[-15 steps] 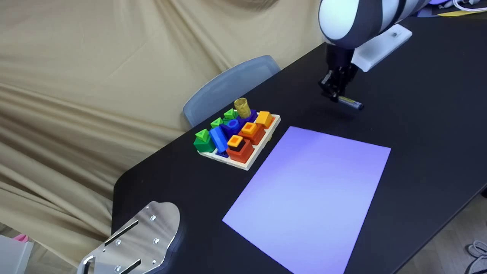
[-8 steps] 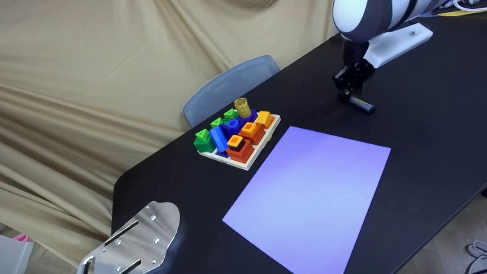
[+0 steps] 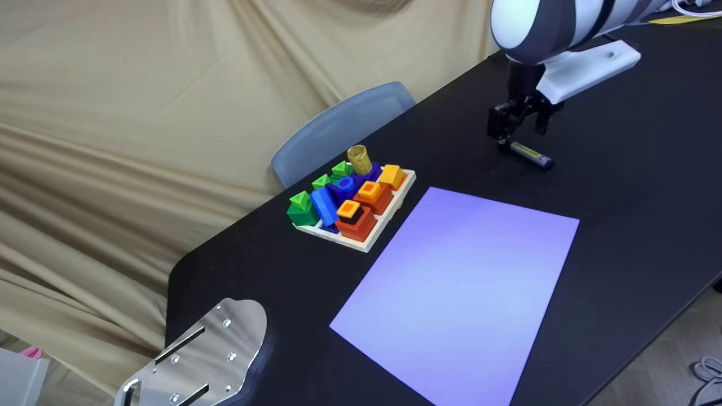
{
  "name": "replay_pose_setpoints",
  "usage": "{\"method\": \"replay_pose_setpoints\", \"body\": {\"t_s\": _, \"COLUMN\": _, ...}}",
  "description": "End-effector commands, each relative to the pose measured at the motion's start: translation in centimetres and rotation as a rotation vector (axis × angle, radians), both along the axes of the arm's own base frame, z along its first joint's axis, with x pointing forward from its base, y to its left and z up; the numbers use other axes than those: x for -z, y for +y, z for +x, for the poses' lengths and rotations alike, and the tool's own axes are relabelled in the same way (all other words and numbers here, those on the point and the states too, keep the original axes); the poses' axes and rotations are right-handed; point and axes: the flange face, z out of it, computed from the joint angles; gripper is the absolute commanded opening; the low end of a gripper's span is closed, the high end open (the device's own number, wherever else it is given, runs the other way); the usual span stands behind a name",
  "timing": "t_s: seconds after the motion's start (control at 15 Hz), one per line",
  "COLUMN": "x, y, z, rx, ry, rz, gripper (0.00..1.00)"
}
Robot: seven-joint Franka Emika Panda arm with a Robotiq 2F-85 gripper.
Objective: Put the black marker on the placemat, remove the marker from the placemat
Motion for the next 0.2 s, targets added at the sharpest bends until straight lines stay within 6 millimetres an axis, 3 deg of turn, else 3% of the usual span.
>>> {"method": "replay_pose_setpoints", "body": {"t_s": 0.0, "x": -2.4, "y": 1.1, "z": -0.7, "rx": 0.016, "ry": -0.029, "rz": 0.017, "gripper": 1.0}}
{"method": "replay_pose_setpoints", "body": {"t_s": 0.13, "x": -3.7, "y": 1.9, "z": -1.1, "rx": 0.005, "ry": -0.052, "rz": 0.014, "gripper": 1.0}}
